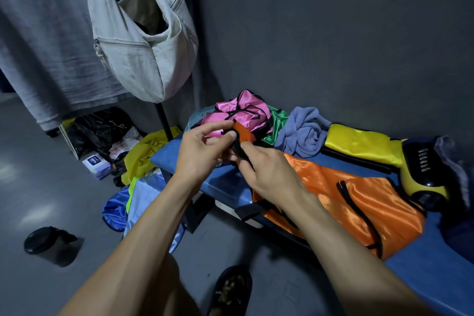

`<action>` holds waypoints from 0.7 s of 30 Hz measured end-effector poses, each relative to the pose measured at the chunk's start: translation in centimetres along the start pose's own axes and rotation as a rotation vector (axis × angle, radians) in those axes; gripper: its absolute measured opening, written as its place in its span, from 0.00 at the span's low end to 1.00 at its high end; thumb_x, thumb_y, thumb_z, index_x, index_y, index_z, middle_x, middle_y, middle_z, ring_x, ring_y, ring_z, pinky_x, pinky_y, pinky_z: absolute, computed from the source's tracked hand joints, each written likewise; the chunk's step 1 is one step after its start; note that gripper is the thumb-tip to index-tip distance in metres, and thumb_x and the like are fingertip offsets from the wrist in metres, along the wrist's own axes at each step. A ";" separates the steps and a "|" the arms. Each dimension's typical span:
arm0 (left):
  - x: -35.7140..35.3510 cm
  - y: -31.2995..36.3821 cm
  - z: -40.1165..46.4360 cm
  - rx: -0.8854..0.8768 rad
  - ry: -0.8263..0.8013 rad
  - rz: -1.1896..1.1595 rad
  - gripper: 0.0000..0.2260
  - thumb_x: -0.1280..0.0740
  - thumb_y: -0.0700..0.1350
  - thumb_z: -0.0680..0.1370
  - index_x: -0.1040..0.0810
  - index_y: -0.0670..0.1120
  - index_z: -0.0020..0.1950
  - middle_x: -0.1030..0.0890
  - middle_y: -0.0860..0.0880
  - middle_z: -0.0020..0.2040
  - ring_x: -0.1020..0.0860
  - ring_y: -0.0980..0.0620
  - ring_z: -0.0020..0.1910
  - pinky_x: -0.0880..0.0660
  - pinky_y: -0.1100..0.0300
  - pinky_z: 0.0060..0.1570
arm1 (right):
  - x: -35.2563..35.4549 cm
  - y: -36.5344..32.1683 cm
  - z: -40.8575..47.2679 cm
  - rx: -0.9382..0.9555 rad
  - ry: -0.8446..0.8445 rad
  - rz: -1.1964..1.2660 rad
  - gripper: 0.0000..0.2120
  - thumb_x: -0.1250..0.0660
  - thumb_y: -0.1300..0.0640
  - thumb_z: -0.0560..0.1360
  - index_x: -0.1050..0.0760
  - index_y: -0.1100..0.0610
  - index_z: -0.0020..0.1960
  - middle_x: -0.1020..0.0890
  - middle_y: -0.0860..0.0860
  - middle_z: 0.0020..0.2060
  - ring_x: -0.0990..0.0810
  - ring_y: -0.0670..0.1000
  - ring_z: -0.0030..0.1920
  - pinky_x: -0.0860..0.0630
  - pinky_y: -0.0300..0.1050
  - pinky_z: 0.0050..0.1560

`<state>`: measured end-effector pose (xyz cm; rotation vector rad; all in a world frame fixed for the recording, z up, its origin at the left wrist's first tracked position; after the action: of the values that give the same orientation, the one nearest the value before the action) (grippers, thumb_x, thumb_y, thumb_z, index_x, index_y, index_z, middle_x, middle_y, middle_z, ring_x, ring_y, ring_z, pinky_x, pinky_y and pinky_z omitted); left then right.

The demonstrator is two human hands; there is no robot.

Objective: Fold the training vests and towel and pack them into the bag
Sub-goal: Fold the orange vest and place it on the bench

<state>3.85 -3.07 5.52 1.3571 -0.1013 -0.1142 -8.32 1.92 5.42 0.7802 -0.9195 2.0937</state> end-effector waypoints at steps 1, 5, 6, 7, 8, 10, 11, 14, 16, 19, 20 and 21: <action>0.0 0.2 0.0 -0.022 -0.006 0.019 0.08 0.29 0.38 0.80 0.17 0.44 0.58 0.17 0.43 0.32 0.17 0.48 0.30 0.23 0.63 0.31 | -0.1 0.2 0.0 -0.022 -0.007 0.016 0.04 0.39 0.58 0.79 0.28 0.59 0.50 0.21 0.55 0.37 0.23 0.62 0.38 0.25 0.60 0.38; 0.2 1.7 0.1 -0.237 -0.073 0.252 0.15 0.35 0.34 0.80 0.19 0.48 0.64 0.18 0.55 0.41 0.20 0.52 0.40 0.22 0.60 0.39 | 0.1 0.6 0.1 -0.076 -0.024 0.094 0.07 0.41 0.55 0.81 0.28 0.58 0.48 0.23 0.52 0.33 0.25 0.58 0.35 0.27 0.59 0.37; 0.1 2.2 -0.2 -0.330 -0.109 0.396 0.19 0.34 0.35 0.78 0.20 0.51 0.66 0.20 0.59 0.47 0.21 0.53 0.46 0.22 0.57 0.47 | 0.1 0.6 0.0 -0.090 -0.029 0.123 0.07 0.41 0.55 0.81 0.29 0.57 0.46 0.24 0.51 0.32 0.25 0.57 0.34 0.28 0.59 0.37; -0.3 2.6 -0.6 -0.413 -0.151 0.537 0.23 0.32 0.36 0.75 0.21 0.53 0.68 0.23 0.61 0.54 0.23 0.54 0.54 0.24 0.56 0.56 | 0.1 0.7 0.0 -0.105 -0.035 0.151 0.07 0.41 0.55 0.81 0.31 0.55 0.45 0.25 0.50 0.31 0.26 0.56 0.33 0.28 0.59 0.37; -0.8 2.8 -0.9 -0.482 -0.192 0.648 0.27 0.30 0.36 0.73 0.23 0.54 0.70 0.26 0.60 0.60 0.27 0.55 0.61 0.28 0.57 0.64 | 0.0 0.7 0.0 -0.115 -0.043 0.172 0.07 0.41 0.55 0.81 0.31 0.53 0.44 0.25 0.50 0.31 0.25 0.55 0.33 0.28 0.59 0.37; -1.9 3.1 -1.2 -0.555 -0.279 0.725 0.30 0.28 0.35 0.71 0.24 0.52 0.72 0.27 0.56 0.68 0.30 0.55 0.69 0.34 0.57 0.71 | -0.4 0.8 0.1 -0.122 -0.081 0.173 0.07 0.42 0.54 0.80 0.30 0.53 0.45 0.24 0.50 0.31 0.25 0.55 0.34 0.28 0.58 0.38; -2.6 3.2 -1.2 -0.551 -0.329 0.716 0.30 0.28 0.34 0.70 0.24 0.50 0.71 0.24 0.55 0.68 0.27 0.55 0.69 0.31 0.56 0.70 | -0.6 0.7 0.1 -0.120 -0.101 0.162 0.07 0.42 0.53 0.79 0.28 0.54 0.46 0.24 0.50 0.31 0.25 0.55 0.34 0.28 0.57 0.38; -3.3 2.8 -0.7 -0.467 -0.412 0.674 0.26 0.31 0.34 0.69 0.19 0.49 0.65 0.16 0.55 0.55 0.18 0.52 0.53 0.21 0.51 0.54 | -0.8 0.8 -0.1 -0.107 -0.128 0.144 0.06 0.41 0.54 0.78 0.28 0.54 0.45 0.26 0.48 0.31 0.27 0.55 0.34 0.29 0.57 0.37; -3.0 3.0 -0.6 -0.478 -0.399 0.683 0.21 0.31 0.35 0.69 0.16 0.49 0.60 0.16 0.55 0.50 0.18 0.54 0.49 0.21 0.52 0.50 | -0.7 1.0 -0.2 -0.105 -0.121 0.128 0.06 0.39 0.55 0.78 0.29 0.53 0.43 0.28 0.48 0.29 0.29 0.53 0.32 0.29 0.57 0.36; -2.2 3.1 -0.4 -0.514 -0.360 0.732 0.15 0.32 0.38 0.69 0.14 0.50 0.53 0.18 0.56 0.45 0.20 0.54 0.46 0.22 0.52 0.49 | -0.4 1.8 -0.5 -0.133 -0.107 0.095 0.07 0.36 0.51 0.77 0.28 0.51 0.42 0.29 0.48 0.27 0.30 0.50 0.31 0.28 0.55 0.35; -1.9 3.1 -0.2 -0.529 -0.350 0.764 0.15 0.32 0.40 0.69 0.14 0.51 0.52 0.18 0.56 0.45 0.22 0.55 0.46 0.23 0.52 0.50 | -0.4 2.1 -0.7 -0.133 -0.118 0.079 0.09 0.35 0.50 0.77 0.29 0.52 0.40 0.29 0.48 0.27 0.30 0.50 0.31 0.28 0.54 0.35; -1.7 3.0 -0.1 -0.542 -0.342 0.807 0.14 0.33 0.41 0.69 0.14 0.52 0.51 0.18 0.57 0.45 0.24 0.53 0.47 0.24 0.51 0.51 | -0.5 2.2 -0.8 -0.124 -0.139 0.059 0.11 0.34 0.49 0.77 0.30 0.53 0.39 0.29 0.49 0.27 0.29 0.50 0.31 0.28 0.54 0.35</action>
<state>2.24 -2.13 8.43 0.6694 -0.8332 0.2923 -9.98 1.29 3.76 0.8509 -1.1485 2.0303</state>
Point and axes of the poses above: each hand's wrist, its own z-axis towards the middle knuckle, its own x-axis out of the back of the hand, y = z × x, the point moved 10 cm from there along z, towards the middle knuckle
